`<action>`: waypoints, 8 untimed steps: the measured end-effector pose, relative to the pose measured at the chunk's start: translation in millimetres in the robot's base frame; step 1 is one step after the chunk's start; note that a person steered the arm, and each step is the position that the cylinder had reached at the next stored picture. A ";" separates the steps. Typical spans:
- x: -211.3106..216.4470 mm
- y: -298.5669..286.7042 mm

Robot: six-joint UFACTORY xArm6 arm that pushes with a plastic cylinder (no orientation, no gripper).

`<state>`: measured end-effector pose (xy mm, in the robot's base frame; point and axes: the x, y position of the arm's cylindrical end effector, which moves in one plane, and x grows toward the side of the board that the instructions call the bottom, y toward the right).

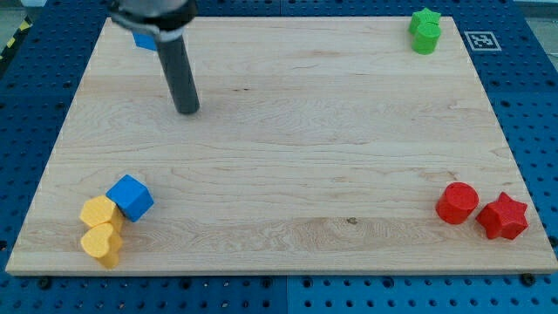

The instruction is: Drag the blue triangle towards the center of board

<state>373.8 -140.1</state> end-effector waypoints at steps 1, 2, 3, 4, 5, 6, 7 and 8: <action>-48.0 -47.7; -90.1 -127.8; -120.6 -164.7; -179.6 -160.6; -182.8 -149.6; -182.8 -135.6; -170.0 -122.4; -153.8 -103.3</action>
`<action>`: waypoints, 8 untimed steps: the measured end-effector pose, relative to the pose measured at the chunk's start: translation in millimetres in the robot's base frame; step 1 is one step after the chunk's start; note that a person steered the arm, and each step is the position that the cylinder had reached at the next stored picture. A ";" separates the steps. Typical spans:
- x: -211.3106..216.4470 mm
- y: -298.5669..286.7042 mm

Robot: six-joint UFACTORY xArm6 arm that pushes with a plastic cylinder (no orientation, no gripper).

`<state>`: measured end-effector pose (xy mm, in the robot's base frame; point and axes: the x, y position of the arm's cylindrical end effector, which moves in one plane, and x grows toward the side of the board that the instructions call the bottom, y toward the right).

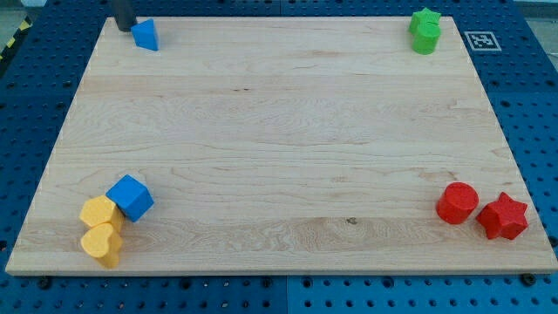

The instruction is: Drag the blue triangle towards the center of board

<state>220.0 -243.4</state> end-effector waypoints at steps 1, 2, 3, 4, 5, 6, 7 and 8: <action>16.2 28.7; 37.4 46.0; 72.6 52.8; 89.5 64.1; 109.7 95.3; 121.5 125.6; 133.0 126.3; 126.4 124.7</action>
